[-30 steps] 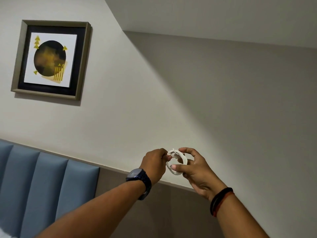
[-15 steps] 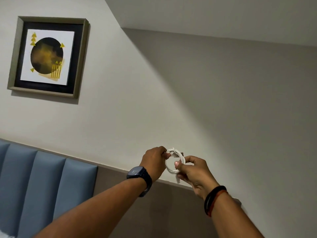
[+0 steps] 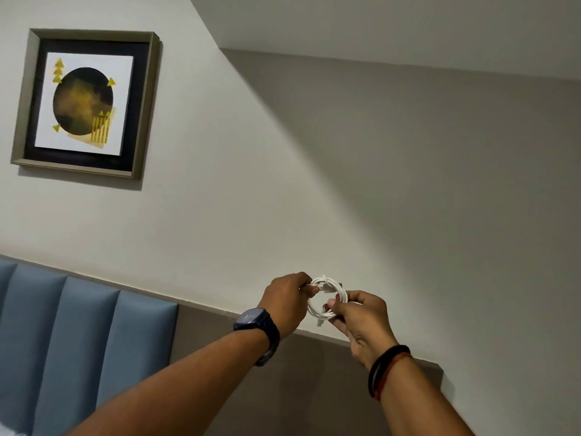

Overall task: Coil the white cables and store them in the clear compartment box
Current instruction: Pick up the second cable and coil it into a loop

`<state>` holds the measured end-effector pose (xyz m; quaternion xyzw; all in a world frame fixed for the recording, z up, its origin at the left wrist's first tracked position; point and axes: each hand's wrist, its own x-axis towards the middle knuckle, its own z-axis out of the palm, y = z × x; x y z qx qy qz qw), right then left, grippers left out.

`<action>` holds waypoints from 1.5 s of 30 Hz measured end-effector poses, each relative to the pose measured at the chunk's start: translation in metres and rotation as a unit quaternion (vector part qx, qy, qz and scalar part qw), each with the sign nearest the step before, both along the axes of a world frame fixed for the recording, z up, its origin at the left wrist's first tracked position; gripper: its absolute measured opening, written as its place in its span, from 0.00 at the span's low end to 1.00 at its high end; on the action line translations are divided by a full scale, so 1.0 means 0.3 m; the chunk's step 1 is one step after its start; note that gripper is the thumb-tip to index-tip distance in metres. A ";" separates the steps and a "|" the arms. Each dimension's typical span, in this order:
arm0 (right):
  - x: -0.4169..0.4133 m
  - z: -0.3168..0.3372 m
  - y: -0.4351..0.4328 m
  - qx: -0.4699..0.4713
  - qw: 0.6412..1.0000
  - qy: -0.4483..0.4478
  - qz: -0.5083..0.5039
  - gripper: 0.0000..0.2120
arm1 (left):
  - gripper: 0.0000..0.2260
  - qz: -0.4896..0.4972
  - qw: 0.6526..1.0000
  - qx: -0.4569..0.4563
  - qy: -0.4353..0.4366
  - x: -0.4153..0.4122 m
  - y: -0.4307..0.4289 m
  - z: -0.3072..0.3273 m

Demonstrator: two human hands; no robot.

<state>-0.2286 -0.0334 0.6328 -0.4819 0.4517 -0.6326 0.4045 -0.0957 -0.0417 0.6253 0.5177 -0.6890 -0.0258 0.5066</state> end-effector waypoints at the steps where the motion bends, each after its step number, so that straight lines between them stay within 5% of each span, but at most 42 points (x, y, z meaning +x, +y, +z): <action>1: 0.001 -0.001 0.001 0.001 1.000 -0.008 0.001 0.06 | 0.09 0.000 1.000 0.000 0.000 -0.001 -0.001 -0.002; 6: -0.004 -0.006 0.012 0.036 0.998 0.025 0.045 0.02 | 0.10 0.009 1.000 0.010 0.008 0.009 -0.012 -0.015; 14: -0.020 0.006 0.035 0.063 0.981 0.040 0.182 0.11 | 0.10 0.015 0.999 0.028 -0.010 0.027 -0.008 -0.022; 18: -0.024 0.007 0.048 0.041 0.972 0.051 0.226 0.04 | 0.10 0.016 1.000 0.022 -0.012 0.025 0.000 -0.012; 45: -0.051 0.000 0.075 -0.018 0.985 0.086 0.150 0.16 | 0.10 0.086 0.995 0.051 -0.003 0.047 0.029 0.042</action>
